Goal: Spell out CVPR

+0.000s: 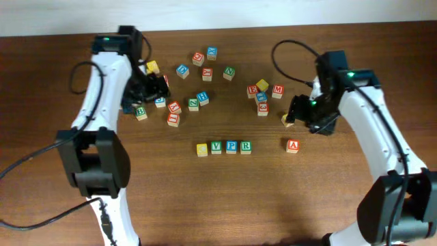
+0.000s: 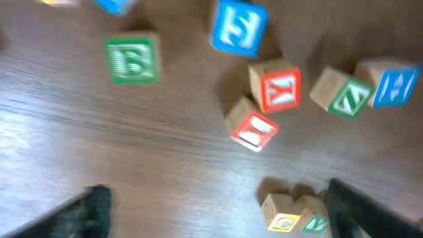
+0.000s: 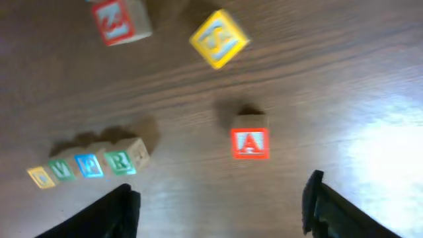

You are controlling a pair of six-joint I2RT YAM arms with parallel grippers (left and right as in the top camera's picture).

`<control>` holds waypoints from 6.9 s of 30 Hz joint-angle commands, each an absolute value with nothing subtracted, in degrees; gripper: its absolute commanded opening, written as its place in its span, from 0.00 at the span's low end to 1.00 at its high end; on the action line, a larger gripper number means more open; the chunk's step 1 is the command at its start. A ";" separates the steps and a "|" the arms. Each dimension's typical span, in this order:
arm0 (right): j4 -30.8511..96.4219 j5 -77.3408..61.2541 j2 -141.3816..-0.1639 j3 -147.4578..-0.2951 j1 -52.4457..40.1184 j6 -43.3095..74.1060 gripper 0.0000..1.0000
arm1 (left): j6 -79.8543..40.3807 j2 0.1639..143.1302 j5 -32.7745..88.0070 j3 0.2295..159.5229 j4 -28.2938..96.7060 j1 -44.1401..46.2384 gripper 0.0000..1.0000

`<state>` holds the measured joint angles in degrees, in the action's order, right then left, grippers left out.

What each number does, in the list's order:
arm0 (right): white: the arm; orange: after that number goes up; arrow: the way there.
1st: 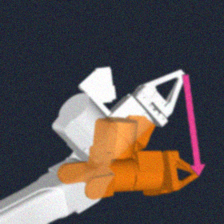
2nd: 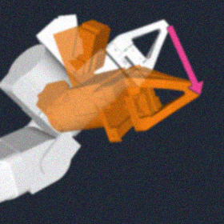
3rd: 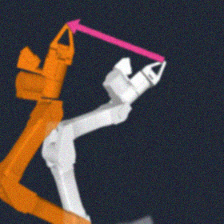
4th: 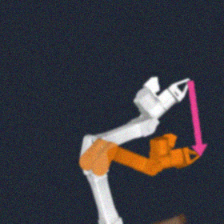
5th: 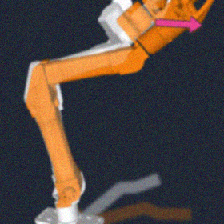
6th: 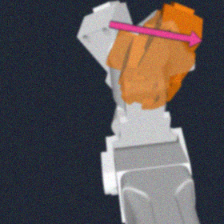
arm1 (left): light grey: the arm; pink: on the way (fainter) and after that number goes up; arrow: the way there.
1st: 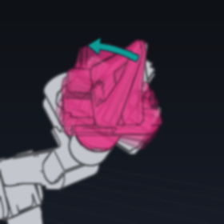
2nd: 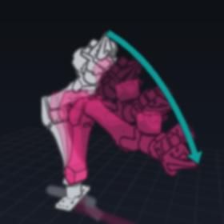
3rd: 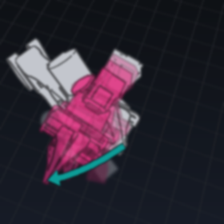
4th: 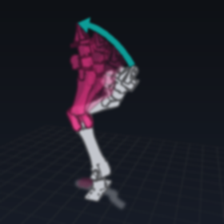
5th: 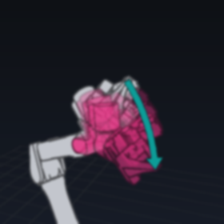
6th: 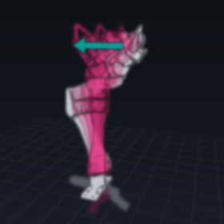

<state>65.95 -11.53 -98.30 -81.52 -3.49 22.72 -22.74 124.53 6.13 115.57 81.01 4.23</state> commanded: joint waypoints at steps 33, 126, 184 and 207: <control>55.64 -9.02 -102.32 -79.81 -10.87 22.94 0.98 | -16.84 105.60 -5.39 107.83 84.36 25.71 0.67; 35.18 -17.34 -107.63 -62.26 -21.74 35.00 0.04 | -19.92 111.39 12.01 71.55 43.44 18.68 0.00; 62.33 -13.52 -97.86 -76.99 -3.88 19.07 0.04 | -22.20 116.88 13.74 93.80 53.78 19.73 0.00; 43.57 -12.86 -106.94 -67.33 -22.55 33.34 0.04 | -19.90 117.10 14.20 76.64 54.50 23.38 0.00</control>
